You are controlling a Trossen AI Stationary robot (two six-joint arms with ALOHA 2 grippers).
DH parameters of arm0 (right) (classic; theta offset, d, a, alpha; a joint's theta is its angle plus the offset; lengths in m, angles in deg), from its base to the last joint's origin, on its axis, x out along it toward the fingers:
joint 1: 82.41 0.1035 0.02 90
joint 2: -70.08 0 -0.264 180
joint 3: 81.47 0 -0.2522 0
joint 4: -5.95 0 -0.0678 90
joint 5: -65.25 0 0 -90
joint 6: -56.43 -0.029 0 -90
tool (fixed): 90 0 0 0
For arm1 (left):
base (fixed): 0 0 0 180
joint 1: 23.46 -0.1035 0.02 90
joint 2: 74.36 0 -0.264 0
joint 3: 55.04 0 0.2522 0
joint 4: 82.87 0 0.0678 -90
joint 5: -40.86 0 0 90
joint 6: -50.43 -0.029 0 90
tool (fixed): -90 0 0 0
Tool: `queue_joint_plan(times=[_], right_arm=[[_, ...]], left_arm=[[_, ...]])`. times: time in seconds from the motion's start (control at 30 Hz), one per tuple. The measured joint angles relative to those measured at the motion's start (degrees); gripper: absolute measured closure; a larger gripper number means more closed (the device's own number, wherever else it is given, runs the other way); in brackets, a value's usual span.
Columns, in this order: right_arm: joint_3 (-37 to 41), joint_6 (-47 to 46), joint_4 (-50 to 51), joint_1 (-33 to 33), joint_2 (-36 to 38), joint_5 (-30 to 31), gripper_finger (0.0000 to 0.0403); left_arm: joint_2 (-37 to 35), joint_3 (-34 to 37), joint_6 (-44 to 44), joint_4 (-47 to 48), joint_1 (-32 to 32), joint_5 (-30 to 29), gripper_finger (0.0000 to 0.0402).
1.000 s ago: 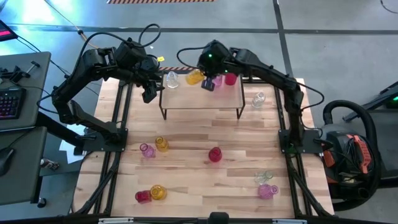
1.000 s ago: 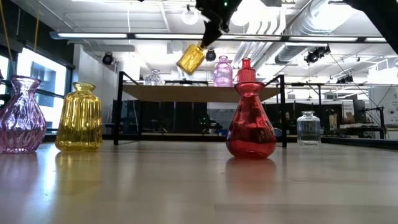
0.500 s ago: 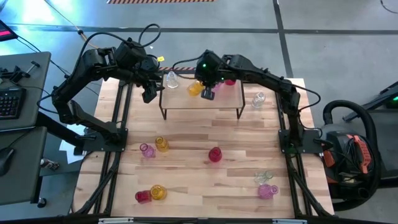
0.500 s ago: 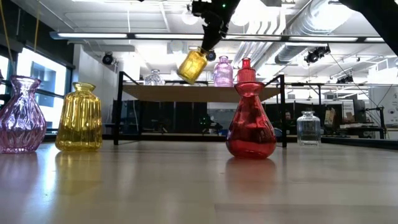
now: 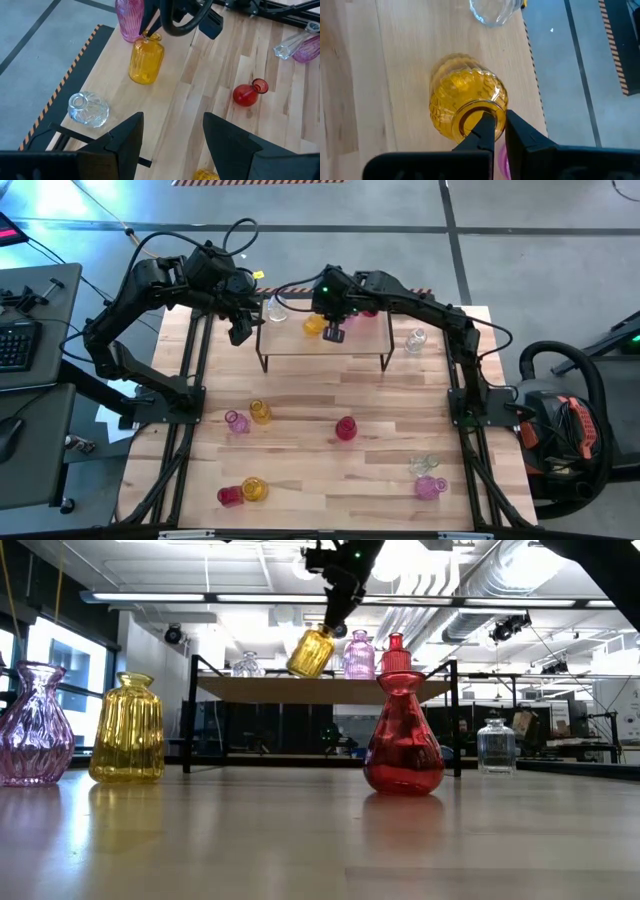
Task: Sort vases onto shelf
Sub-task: Put the bottom right yellow vase on the shelf
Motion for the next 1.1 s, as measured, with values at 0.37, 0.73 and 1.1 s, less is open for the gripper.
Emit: queue_joint_plan(times=[0.37,0.73,1.1], right_arm=[[0.00,-0.10,-0.52,-0.13,0.00,-0.02,0.0392],[-0.13,-0.98,-1.17,-0.80,-1.80,-1.86,0.0375],[-0.09,-0.14,-2.69,-0.79,-1.84,-1.24,0.0375]], left_arm=[[0.00,0.00,0.02,0.00,0.02,-0.02,0.0204],[0.00,0.00,0.00,0.02,0.02,0.00,0.0204],[0.00,-0.02,0.02,0.02,0.00,0.00,0.0204]])
